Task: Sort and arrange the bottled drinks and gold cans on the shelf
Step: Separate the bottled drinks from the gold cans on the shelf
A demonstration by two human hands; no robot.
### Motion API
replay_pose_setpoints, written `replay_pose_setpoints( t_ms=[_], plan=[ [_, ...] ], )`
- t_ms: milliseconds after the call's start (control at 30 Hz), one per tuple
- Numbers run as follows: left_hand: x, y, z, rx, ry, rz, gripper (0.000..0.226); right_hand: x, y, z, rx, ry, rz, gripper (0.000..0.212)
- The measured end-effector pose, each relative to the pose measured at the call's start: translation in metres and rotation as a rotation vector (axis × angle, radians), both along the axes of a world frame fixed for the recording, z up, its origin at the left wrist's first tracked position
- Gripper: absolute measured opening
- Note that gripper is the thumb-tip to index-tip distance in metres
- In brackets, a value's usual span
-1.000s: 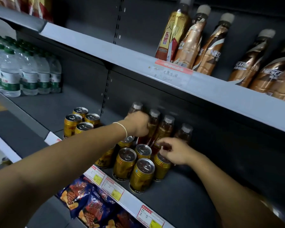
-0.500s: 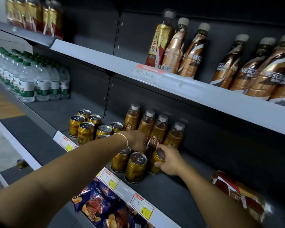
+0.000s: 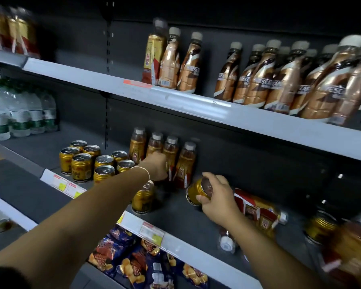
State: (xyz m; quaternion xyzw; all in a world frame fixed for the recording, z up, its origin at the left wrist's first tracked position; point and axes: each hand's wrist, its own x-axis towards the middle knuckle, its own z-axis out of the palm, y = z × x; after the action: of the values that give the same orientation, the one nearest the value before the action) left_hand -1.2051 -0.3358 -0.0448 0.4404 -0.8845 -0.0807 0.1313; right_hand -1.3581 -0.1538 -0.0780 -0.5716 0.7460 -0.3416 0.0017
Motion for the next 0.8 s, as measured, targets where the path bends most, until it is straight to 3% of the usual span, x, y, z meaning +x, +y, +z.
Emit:
replay_pose_setpoints(
  t_ms=[200, 333, 567, 733, 800],
  plan=[
    [-0.005, 0.063, 0.027, -0.140, 0.054, -0.151, 0.057, -0.007, 0.051, 0.009, -0.041, 0.044, -0.062, 0.069],
    [-0.002, 0.110, 0.024, -0.157, 0.050, -0.239, 0.031, -0.006, 0.082, 0.022, 0.025, 0.066, -0.105, 0.070],
    [0.008, 0.180, 0.018, -0.221, 0.090, -0.420, 0.035, 0.007, 0.146, 0.047, 0.225, 0.049, -0.254, 0.067],
    [0.009, 0.216, 0.009, -0.192, 0.124, -0.520, 0.032, 0.025, 0.198, 0.046, 0.251, 0.007, -0.335, 0.055],
    [0.008, 0.231, -0.001, -0.167, 0.140, -0.568, 0.030, 0.029, 0.218, 0.036, 0.262, -0.013, -0.354, 0.060]
  ],
)
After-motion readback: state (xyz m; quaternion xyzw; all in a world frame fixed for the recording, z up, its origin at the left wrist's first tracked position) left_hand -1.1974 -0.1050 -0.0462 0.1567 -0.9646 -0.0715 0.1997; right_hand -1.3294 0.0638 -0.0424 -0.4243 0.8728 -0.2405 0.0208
